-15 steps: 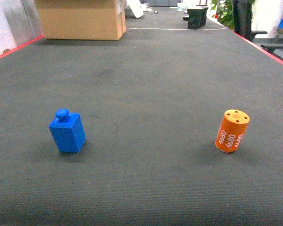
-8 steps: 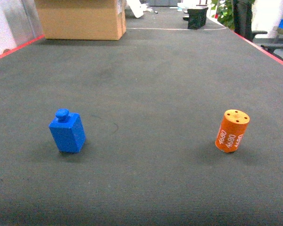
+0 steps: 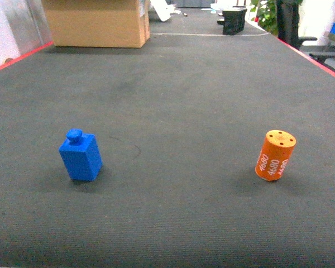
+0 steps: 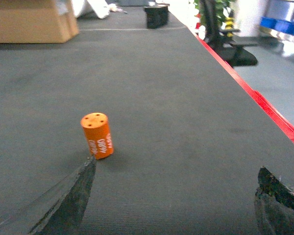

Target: Sort blue parts and orange caps into right shelf containers

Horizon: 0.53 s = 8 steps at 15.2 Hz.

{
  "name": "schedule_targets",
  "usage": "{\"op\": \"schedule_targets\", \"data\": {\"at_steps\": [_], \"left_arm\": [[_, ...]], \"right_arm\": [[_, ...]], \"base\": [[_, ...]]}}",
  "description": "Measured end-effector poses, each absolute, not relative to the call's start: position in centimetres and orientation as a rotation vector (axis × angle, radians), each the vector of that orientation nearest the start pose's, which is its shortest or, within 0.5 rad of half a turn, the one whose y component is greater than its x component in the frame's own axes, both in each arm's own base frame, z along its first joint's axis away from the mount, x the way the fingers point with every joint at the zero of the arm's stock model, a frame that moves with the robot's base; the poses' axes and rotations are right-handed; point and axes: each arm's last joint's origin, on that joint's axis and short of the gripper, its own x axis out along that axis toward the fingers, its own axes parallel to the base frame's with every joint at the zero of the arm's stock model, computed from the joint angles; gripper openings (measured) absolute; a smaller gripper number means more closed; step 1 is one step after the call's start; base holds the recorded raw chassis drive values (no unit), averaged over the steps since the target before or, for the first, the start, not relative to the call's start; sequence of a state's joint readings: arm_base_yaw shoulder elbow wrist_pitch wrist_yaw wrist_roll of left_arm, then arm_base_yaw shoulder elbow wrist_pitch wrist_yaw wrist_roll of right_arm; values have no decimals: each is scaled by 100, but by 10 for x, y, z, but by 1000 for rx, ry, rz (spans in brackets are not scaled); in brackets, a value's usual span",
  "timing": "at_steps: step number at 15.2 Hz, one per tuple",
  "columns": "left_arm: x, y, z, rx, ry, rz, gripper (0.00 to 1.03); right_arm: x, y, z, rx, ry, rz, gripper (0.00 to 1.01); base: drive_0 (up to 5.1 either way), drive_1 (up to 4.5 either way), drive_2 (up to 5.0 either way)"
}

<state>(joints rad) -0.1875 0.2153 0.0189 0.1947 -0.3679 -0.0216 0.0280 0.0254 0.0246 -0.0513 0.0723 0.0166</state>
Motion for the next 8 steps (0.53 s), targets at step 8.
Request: {"op": "schedule_targets", "data": {"at_steps": [8], "left_arm": [[280, -62, 145, 33, 183, 55, 98]], "right_arm": [[246, 63, 166, 122, 246, 32, 98]], "base": [[0, 0, 0]]}}
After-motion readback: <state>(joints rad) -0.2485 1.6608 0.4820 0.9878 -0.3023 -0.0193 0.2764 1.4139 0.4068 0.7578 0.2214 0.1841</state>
